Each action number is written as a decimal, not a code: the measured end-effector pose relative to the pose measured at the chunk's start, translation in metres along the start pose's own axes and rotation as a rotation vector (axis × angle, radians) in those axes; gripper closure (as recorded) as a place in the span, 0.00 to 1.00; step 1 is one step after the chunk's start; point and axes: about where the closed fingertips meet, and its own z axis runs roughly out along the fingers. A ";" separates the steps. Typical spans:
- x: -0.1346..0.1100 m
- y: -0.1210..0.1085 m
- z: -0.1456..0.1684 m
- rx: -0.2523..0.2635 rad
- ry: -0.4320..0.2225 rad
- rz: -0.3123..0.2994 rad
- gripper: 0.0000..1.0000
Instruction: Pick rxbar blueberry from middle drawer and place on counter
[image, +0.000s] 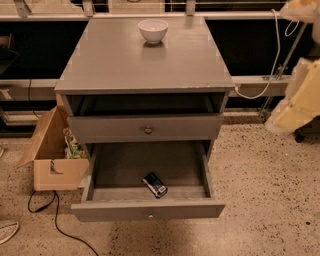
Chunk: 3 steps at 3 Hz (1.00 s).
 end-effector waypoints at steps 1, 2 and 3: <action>0.027 0.011 0.048 -0.053 -0.068 0.113 0.00; 0.050 0.022 0.095 -0.101 -0.127 0.217 0.00; 0.063 0.034 0.143 -0.126 -0.185 0.326 0.00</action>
Offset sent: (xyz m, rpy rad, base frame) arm 0.0459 -0.0376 -0.1681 0.3753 0.1675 -0.1407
